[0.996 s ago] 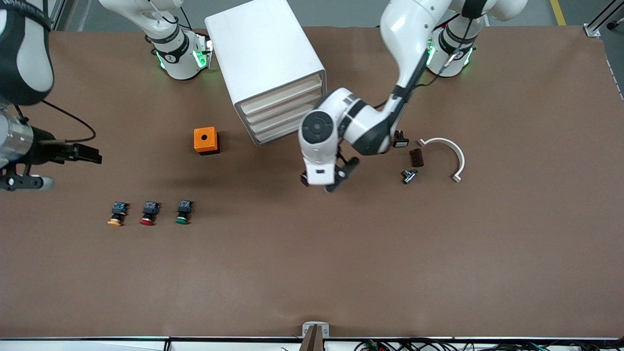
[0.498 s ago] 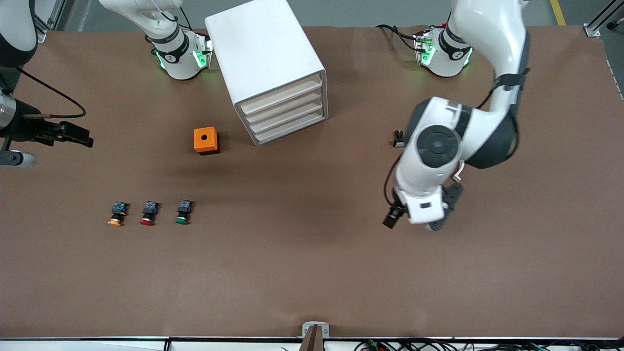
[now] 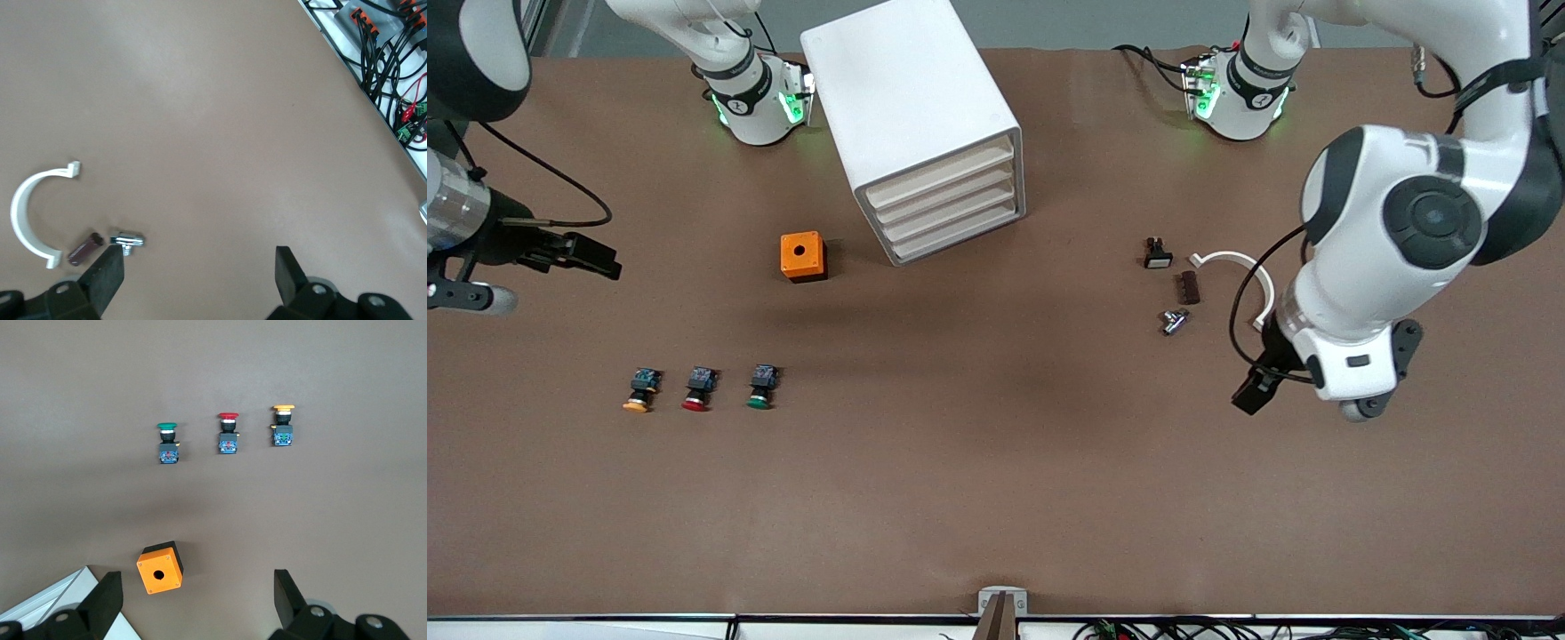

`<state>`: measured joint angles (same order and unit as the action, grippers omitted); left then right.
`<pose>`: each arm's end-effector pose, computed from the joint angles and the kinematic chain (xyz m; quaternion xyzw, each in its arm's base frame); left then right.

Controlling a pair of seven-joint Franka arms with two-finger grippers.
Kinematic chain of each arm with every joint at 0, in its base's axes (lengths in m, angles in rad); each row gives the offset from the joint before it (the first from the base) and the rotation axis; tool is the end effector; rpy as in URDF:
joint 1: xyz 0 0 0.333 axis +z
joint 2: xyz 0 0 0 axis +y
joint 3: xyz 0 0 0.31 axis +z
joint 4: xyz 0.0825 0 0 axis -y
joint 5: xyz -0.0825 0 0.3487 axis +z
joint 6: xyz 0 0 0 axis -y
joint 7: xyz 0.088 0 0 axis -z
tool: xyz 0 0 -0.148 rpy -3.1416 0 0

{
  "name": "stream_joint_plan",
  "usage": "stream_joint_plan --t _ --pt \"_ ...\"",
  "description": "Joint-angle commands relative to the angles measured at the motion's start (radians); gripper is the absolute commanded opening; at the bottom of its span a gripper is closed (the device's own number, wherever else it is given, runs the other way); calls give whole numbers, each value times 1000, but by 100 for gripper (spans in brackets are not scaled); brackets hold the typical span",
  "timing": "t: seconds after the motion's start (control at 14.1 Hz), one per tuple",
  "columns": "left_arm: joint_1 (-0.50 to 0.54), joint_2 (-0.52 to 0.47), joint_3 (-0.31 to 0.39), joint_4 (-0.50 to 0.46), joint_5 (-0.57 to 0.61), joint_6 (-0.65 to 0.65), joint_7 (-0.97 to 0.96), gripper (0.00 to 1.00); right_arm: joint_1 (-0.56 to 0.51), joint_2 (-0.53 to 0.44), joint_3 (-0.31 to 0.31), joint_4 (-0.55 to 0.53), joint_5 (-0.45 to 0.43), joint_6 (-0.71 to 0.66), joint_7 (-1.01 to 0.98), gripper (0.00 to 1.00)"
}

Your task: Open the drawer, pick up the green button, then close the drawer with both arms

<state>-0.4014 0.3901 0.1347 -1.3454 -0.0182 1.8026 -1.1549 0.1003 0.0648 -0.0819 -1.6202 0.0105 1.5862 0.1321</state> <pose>0.6217 -0.1863 0.4726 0.9041 0.4256 0.0374 0.0106 0.5310 0.0124 0.5234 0.9971 -0.0571 -0.0493 0.0011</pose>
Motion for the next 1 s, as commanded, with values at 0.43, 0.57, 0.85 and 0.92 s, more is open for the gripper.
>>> stream_joint_plan --t 0.43,0.57,0.85,0.92 --pt "250 -278 -147 -179 17 -98 531 100 -113 0 -9 63 -38 -77 -195 100" --pt "273 -322 -147 -211 17 -98 630 100 -122 1 -9 92 -34 -92 -195 100" --pt "297 -402 -145 -261 17 -164 835 100 -120 -37 -7 47 -29 -120 -189 100" --pt "314 -416 -145 -261 17 -187 892 100 -125 -61 -9 34 -29 -112 -190 100"
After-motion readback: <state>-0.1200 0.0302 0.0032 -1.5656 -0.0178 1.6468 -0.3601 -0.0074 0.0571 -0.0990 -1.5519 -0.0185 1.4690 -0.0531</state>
